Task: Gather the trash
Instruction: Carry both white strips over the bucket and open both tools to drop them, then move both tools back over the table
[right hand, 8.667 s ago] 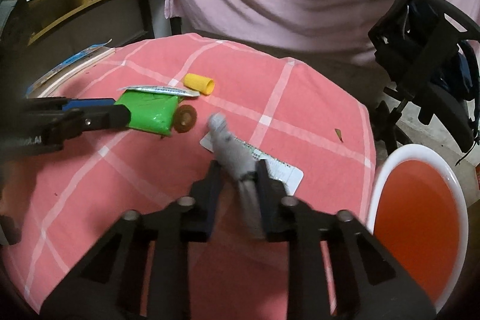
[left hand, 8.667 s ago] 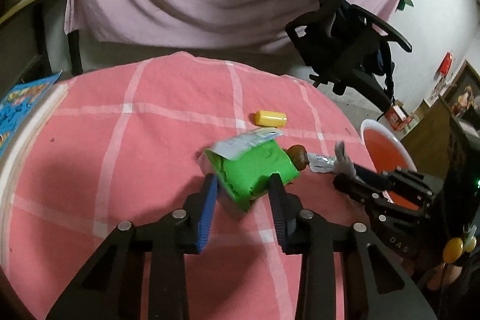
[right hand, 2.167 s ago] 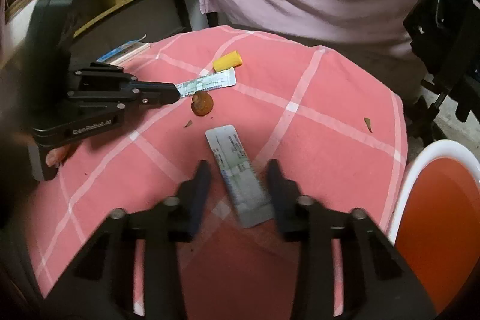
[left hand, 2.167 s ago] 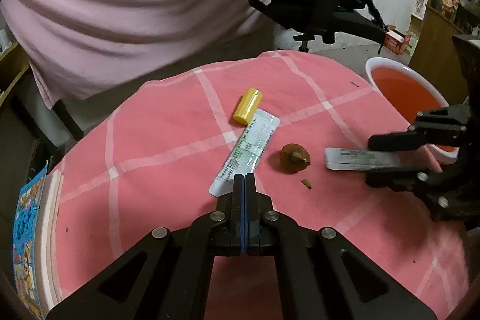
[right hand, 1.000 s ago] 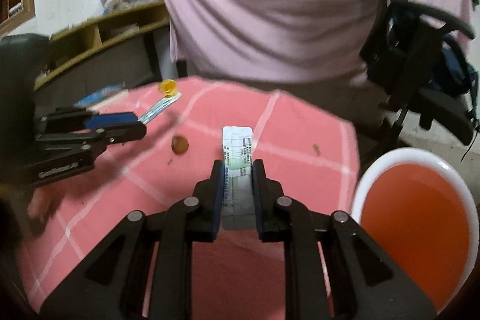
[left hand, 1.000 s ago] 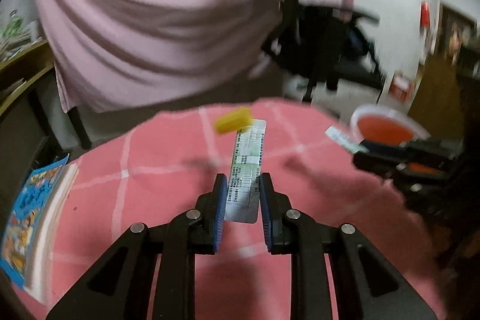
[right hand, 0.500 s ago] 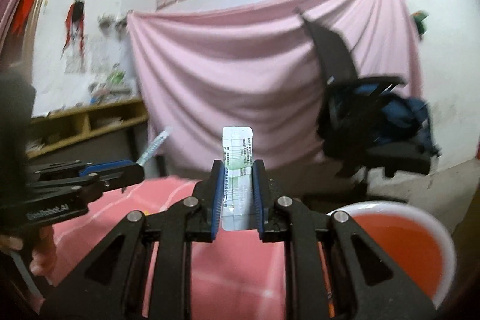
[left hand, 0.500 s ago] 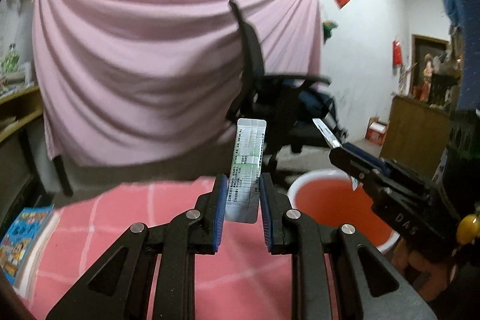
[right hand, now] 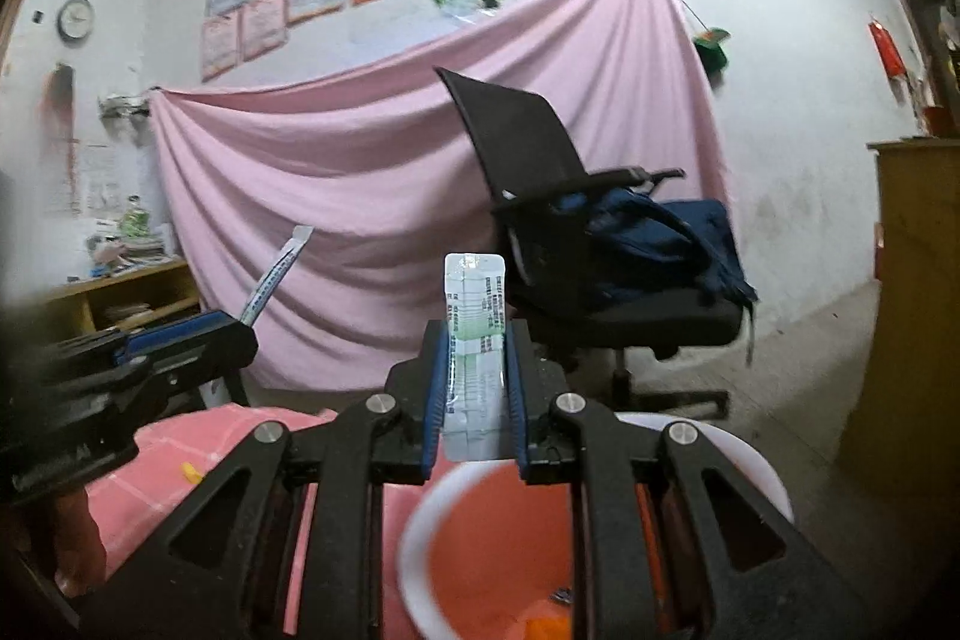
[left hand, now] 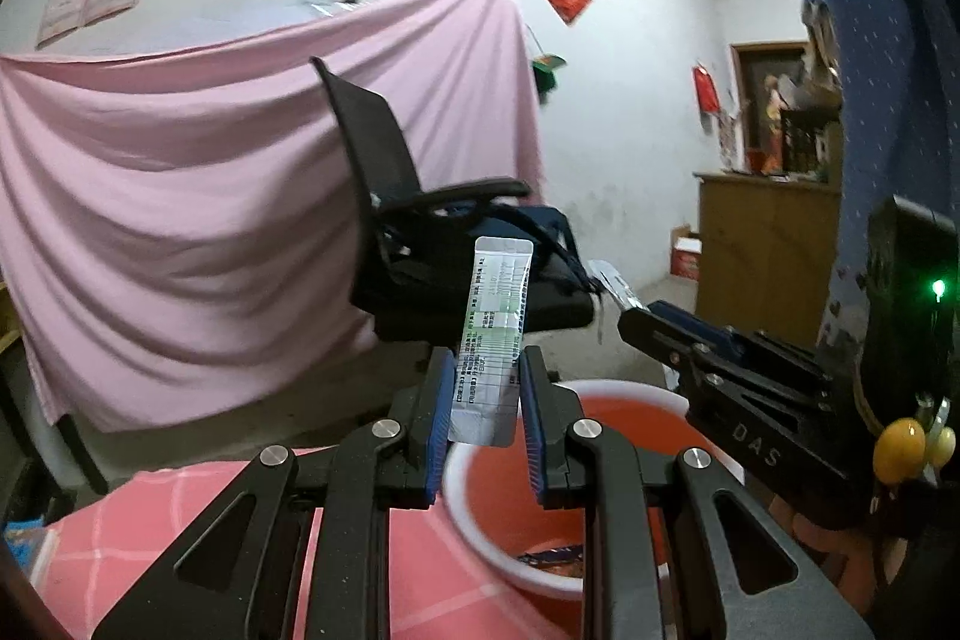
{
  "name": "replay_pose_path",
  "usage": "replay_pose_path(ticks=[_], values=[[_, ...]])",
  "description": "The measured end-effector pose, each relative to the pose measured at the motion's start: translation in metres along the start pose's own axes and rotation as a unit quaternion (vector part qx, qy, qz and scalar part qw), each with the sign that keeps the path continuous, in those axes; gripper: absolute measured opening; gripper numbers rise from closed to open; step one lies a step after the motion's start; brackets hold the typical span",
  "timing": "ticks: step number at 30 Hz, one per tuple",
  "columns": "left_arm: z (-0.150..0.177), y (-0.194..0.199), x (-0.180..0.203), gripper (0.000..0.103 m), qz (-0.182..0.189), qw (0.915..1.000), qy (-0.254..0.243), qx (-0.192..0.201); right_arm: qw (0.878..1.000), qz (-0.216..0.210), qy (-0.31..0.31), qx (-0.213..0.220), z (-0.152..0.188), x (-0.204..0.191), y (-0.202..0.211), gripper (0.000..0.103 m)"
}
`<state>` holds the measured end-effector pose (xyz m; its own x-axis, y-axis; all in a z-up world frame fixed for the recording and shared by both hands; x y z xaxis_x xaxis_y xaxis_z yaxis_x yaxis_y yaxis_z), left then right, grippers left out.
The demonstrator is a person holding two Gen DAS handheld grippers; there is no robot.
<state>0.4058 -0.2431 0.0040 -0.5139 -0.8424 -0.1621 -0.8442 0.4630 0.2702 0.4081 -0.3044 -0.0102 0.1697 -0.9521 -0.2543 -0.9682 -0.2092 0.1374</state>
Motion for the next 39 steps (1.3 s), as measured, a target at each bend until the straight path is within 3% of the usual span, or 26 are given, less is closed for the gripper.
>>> replay_pose_path(ticks=[12, 24, 26, 28, 35, 39], values=[[0.033, -0.048, 0.042, 0.019, 0.045, 0.9950, 0.004, -0.090, 0.995, 0.055, -0.037, -0.076, 0.023, 0.061, -0.008, 0.034], [0.049, -0.059, 0.045, 0.019, 0.071, 0.9854, 0.031, -0.151, 0.987, 0.079, -0.068, -0.125, 0.040, 0.085, -0.014, 0.037], [0.052, -0.060, 0.042, 0.032, 0.069, 0.9839, 0.035, -0.161, 0.986, 0.083, -0.070, -0.127, 0.040, 0.087, -0.014, 0.037], [0.054, -0.057, 0.038, 0.042, 0.067, 0.9836, 0.046, -0.161, 0.985, 0.084, -0.071, -0.130, 0.041, 0.087, -0.015, 0.038], [0.049, -0.041, 0.011, 0.042, 0.038, 0.9858, 0.072, -0.147, 0.988, 0.083, -0.064, -0.118, 0.035, 0.081, -0.013, 0.041], [0.042, -0.024, -0.014, 0.043, 0.007, 0.9882, 0.088, -0.125, 0.991, 0.075, -0.045, -0.097, 0.026, 0.064, -0.011, 0.047]])
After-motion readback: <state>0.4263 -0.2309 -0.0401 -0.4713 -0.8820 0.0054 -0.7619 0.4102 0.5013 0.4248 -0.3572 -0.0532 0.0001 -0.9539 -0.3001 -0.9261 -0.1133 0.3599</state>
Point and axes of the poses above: each gripper's, at about its wrist camera, not at the fingertips, and y roughly against the way its jaws point, x to its right, z to its underside, the point moved 10 cm from there along -y, roughly the way its jaws point, and after that the axes turned 6 degrees about -y, right-handed, at the moved point
